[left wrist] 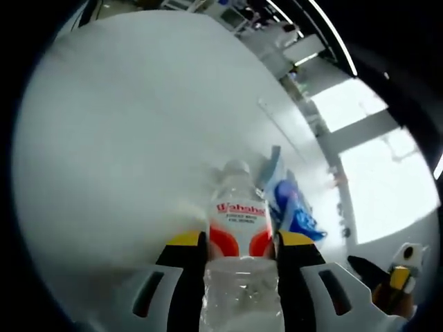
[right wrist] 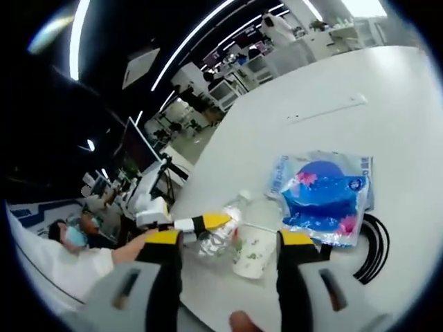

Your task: Arrange the tabletop items into an orderly group along one side of the table until the central work area is clear of visible clutter.

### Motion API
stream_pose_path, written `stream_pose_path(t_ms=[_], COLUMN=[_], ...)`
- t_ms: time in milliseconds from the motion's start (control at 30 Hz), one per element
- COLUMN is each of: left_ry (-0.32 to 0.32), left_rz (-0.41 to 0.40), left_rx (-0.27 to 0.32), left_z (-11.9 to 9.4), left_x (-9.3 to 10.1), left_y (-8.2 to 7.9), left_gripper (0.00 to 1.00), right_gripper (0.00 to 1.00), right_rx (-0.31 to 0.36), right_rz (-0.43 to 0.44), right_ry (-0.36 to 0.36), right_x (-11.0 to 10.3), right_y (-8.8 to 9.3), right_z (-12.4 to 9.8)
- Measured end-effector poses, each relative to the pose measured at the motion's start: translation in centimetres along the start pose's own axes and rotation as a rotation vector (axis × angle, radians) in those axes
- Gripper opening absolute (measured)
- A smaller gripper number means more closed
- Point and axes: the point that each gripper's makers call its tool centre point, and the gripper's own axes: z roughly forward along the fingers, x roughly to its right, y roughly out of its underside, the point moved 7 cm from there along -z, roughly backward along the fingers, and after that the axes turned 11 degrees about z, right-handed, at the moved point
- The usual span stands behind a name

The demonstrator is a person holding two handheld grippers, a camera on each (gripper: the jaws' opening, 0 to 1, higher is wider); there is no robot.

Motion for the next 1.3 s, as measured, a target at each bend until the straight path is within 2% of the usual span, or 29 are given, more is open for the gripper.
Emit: stream_pose_path(t_ms=[233,567,900,1000,1200,1300], left_ry=[0.015,0.023,0.027,0.032,0.029,0.034], left_rz=[-0.033,-0.026,-0.02,-0.021,-0.009,-0.016], left_rx=[0.022,0.031,0.035,0.034,0.04,0.043], left_z=[0.1,0.3,0.8,0.8,0.8,0.8], left_x=[-0.1,-0.1,-0.4,-0.5,-0.5,-0.6], left_y=[0.3,0.7,0.9,0.8,1.0,1.0], left_gripper=[0.36,0.36,0.36,0.36,0.36,0.36], right_gripper=[0.51,0.5,0.5,0.53,0.53,0.53], right_rx=[-0.042,-0.162,-0.255,-0.251,-0.296,-0.296], right_rz=[-0.016,-0.043,-0.076,-0.082,-0.092,-0.074], right_ry=[-0.04,-0.001,0.018,0.035,0.064,0.052], right_x=[-1.5,-1.5,-2.6,-2.8,-2.4,-2.4], right_y=[-1.5,-2.3,-3.4,-3.6,-3.6,-3.6], right_z=[1.7,5.2,9.2,10.3,12.2,13.2])
